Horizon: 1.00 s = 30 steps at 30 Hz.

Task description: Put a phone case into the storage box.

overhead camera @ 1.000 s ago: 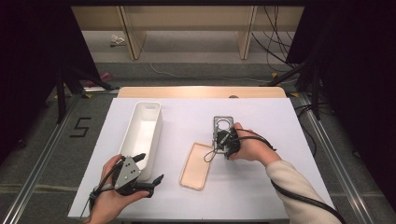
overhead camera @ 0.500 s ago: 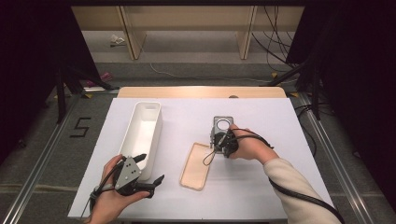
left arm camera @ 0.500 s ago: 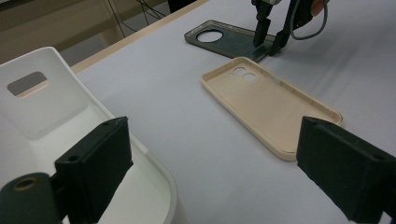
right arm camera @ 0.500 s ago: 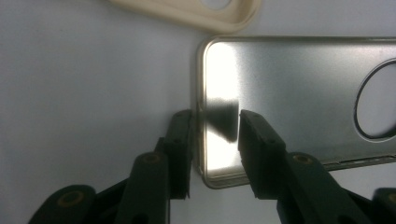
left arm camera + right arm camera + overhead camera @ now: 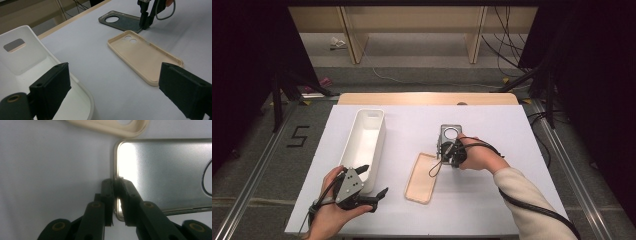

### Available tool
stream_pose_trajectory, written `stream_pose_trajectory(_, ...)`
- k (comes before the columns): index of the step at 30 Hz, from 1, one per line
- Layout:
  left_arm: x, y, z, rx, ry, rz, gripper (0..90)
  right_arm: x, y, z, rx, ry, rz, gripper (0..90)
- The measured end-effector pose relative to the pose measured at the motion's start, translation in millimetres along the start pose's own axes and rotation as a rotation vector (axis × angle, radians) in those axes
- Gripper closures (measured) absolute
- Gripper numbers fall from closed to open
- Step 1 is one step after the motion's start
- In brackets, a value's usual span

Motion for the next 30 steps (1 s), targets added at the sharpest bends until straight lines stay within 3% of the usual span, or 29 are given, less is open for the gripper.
stream_pose_trajectory(22,-0.8,-0.1,0.1,0.001,-0.004,0.000,9.9,0.0,2.8,-0.1,-0.005,-0.010,0.017,88.1)
stream_pose_trajectory(30,-0.9,-0.1,0.3,0.001,-0.004,0.000,9.9,-0.3,-0.4,-2.1,-0.038,-0.043,0.038,88.7)
Point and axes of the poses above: each handheld gripper's, and its own axes: z roughly forward along the jaws, y roughly out of its top, x roughly to its left, the point moved 8 cm from there along z, roughly forward along the jaws, and after that the axes turned 2 degrees about z, right-handed, at the moved point
